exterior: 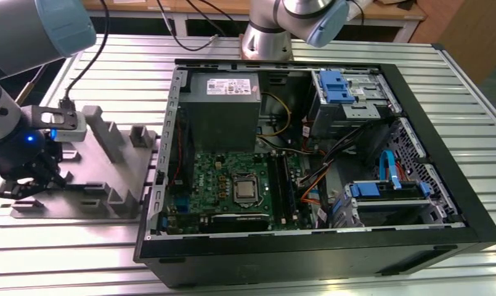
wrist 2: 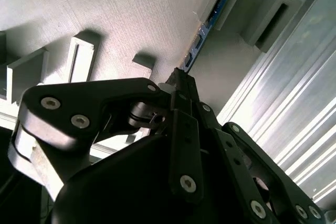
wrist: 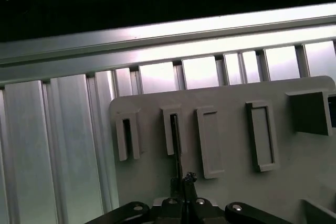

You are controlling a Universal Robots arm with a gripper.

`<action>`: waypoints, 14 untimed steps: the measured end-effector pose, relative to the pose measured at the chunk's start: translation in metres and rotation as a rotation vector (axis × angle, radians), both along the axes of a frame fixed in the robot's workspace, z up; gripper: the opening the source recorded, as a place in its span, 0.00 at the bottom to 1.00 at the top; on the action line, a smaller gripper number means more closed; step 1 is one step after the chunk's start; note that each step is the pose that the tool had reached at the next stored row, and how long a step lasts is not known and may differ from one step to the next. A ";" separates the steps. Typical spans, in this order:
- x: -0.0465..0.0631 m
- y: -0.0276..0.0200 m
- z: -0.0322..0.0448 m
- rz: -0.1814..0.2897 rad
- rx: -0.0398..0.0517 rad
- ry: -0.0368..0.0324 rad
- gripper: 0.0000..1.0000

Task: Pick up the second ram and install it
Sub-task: 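Pick up the second ram and move it above second insertion slot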

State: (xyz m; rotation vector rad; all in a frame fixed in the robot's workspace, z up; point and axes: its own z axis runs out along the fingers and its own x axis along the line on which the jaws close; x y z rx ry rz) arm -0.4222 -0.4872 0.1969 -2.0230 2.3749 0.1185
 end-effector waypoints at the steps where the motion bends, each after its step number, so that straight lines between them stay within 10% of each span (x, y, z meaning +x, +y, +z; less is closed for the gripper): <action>1: 0.000 0.0000 0.0000 0.013 0.0001 -0.0002 0.11; 14: 0.000 0.0000 -0.0006 0.147 0.0009 -0.0005 0.11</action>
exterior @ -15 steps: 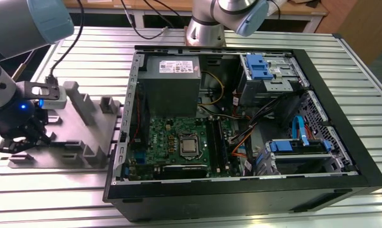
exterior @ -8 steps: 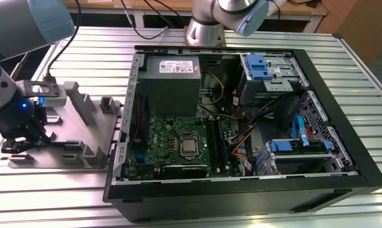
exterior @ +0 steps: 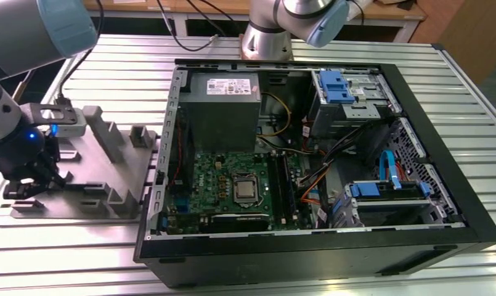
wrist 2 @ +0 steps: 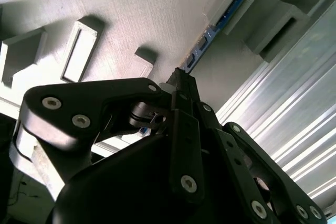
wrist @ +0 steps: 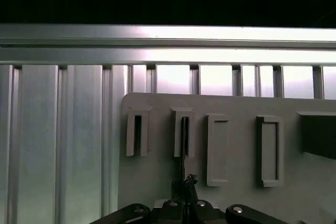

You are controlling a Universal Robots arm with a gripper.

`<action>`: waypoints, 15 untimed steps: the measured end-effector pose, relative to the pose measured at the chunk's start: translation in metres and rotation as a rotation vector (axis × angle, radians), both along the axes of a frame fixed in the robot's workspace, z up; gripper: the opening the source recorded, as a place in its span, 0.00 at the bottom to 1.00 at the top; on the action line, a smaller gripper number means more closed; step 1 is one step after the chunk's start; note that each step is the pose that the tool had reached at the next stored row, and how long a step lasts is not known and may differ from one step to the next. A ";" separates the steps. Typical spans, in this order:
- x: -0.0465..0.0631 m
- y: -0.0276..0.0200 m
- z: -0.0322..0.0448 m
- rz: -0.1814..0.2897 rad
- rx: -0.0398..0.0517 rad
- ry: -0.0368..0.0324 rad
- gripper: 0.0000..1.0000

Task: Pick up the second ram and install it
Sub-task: 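Pick up the second ram and move it above second insertion slot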

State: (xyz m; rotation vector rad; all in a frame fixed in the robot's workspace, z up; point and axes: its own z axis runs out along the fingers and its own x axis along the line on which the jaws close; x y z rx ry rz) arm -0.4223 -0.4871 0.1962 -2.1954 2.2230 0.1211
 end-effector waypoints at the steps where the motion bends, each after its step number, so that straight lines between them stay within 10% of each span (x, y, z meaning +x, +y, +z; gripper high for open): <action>1: 0.000 0.0000 0.0000 0.010 0.0000 0.0000 0.11; 15: 0.000 0.0000 0.0003 0.070 -0.0004 0.0006 0.11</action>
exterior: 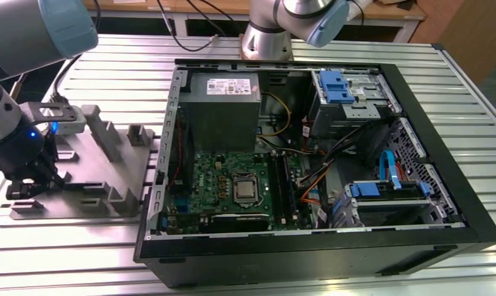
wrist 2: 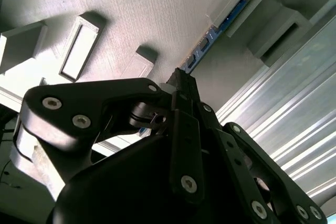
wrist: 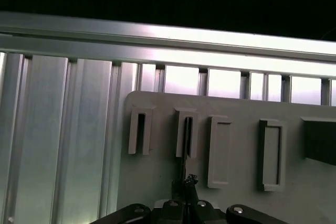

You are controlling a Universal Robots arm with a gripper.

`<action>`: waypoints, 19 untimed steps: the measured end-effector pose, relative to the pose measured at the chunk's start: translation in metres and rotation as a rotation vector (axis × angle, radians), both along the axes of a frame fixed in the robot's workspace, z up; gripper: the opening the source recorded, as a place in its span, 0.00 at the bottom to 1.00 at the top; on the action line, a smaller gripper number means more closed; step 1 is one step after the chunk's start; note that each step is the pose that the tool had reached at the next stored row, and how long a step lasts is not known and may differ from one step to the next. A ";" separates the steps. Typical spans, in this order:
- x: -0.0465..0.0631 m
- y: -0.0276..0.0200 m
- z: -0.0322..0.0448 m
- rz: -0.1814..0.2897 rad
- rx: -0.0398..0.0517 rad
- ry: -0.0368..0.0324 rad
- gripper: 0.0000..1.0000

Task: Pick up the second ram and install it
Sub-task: 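Pick up the second ram and move it above second insertion slot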

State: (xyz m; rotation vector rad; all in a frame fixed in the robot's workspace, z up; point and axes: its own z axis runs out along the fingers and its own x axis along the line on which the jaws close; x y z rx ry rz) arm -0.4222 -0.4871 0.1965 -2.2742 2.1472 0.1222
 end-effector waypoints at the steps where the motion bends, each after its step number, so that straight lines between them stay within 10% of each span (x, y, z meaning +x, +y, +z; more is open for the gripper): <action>1: 0.000 0.0000 0.0000 0.000 0.0000 0.0000 0.11; 19: 0.000 -0.0001 0.0057 -0.058 0.0010 -0.0014 0.11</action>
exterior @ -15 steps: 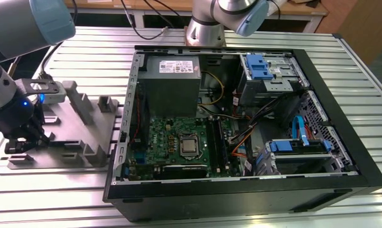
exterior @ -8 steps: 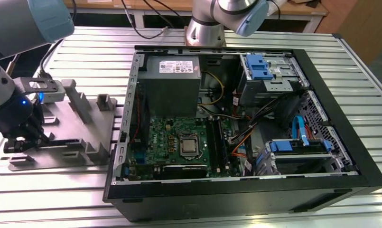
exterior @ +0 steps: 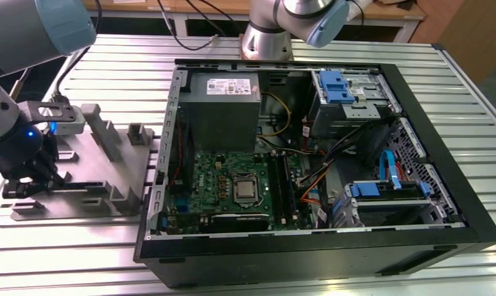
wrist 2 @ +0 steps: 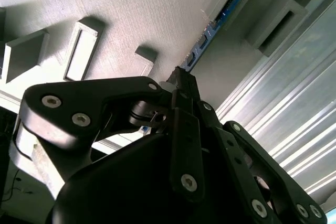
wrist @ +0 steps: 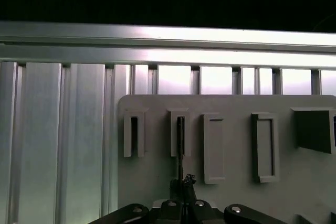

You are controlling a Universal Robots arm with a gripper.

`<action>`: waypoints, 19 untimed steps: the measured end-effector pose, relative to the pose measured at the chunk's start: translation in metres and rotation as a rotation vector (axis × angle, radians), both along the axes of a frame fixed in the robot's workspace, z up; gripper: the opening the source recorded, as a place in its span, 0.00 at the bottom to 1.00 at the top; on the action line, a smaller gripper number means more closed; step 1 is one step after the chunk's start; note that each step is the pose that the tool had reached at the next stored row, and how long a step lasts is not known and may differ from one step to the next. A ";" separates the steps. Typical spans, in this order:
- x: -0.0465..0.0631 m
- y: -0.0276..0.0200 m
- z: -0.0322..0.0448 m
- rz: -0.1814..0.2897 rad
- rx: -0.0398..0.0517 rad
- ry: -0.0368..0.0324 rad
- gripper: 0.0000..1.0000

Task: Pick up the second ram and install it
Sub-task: 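Pick up the second ram and move it above second insertion slot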

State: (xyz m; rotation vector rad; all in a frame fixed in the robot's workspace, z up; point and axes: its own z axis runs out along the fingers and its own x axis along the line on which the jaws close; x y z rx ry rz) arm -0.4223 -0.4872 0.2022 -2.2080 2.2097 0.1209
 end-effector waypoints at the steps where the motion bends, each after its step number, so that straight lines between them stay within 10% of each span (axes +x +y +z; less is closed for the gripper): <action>1: 0.000 0.0000 0.0000 0.000 0.0001 -0.0001 0.11; 19: 0.000 0.0000 0.0050 0.011 0.0015 0.0000 0.11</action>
